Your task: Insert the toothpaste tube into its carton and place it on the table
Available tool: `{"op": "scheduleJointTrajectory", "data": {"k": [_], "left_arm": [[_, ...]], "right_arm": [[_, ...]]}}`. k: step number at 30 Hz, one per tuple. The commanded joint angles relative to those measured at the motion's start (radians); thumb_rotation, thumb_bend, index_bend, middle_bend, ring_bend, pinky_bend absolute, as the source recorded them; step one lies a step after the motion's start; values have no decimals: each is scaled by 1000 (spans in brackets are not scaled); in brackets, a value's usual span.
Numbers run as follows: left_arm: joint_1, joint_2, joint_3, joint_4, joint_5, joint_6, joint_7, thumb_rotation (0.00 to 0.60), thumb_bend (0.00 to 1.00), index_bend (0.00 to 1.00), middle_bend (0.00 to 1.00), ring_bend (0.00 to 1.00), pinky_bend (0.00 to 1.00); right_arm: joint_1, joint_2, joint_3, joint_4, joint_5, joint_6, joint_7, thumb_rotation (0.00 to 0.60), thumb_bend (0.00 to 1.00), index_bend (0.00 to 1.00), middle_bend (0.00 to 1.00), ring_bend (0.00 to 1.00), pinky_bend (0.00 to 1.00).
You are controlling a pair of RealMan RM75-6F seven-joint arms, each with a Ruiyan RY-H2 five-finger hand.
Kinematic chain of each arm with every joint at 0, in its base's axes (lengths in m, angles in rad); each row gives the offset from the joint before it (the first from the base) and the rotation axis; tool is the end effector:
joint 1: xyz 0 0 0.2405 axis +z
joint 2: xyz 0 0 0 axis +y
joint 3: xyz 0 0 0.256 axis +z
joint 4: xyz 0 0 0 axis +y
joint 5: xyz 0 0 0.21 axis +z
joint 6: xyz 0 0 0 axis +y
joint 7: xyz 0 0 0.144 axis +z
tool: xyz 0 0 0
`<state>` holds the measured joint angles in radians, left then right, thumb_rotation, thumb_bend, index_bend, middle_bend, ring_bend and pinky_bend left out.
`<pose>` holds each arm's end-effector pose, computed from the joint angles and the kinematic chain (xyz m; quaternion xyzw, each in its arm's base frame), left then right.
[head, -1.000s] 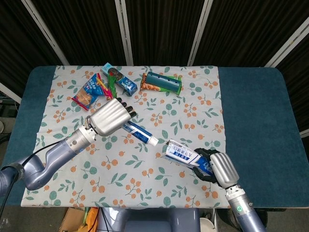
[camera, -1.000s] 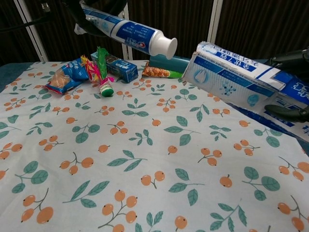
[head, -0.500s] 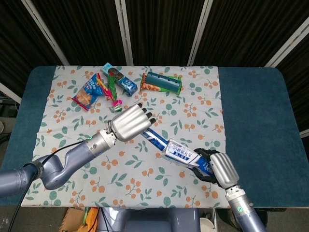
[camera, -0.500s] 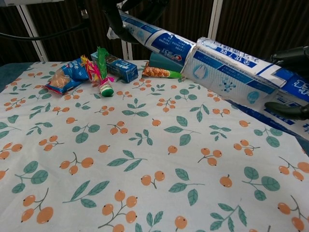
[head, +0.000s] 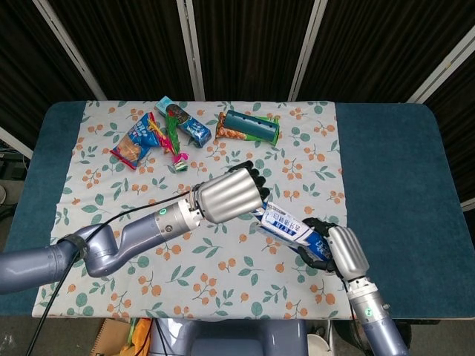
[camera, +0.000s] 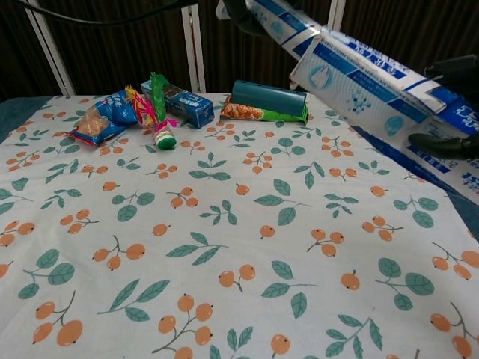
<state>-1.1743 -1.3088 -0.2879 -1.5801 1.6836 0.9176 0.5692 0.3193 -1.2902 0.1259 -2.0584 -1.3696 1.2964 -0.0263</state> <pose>0.0634 0.3492 0.0585 -0.8042 0.1958 -0.4514 0.3334 -0.1543 -0.2237 0.0802 0.5496 -0.5405 0.5344 0.3466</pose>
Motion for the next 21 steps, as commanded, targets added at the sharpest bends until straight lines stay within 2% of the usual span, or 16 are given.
{"op": "scheduleJointTrajectory", "data": {"k": [1,4,6,9,11,15,21], "left_arm": [[-59,-39,-9,80,83,61,-64,600,409,696,692,620,659],[-90,-58,-32,120,95,78,-76,600,302,647,618,532,605],[-91,-75,-55,126,66,90,-48,600,199,585,534,448,515],[-84,-94,-83,112,26,116,7,600,109,491,441,359,434],[-78,-99,-99,101,10,141,39,600,65,451,416,334,416],[-56,-87,-123,62,-25,184,58,600,38,413,408,327,403],[-36,-55,-134,12,-35,223,47,600,34,406,407,326,403]], "right_arm": [[1,-12,32,-13,28,10,53,600,463,462,528,507,471],[0,-26,57,-47,78,9,108,600,463,462,528,507,471],[4,-34,75,-79,117,4,129,600,463,462,528,507,471],[9,-51,98,-109,151,10,140,600,463,462,527,507,471],[10,-68,111,-122,166,22,142,600,463,462,528,507,471],[1,-114,124,-126,170,57,173,600,463,462,528,507,471],[-17,-165,132,-123,180,81,244,600,464,462,528,507,471]]}}
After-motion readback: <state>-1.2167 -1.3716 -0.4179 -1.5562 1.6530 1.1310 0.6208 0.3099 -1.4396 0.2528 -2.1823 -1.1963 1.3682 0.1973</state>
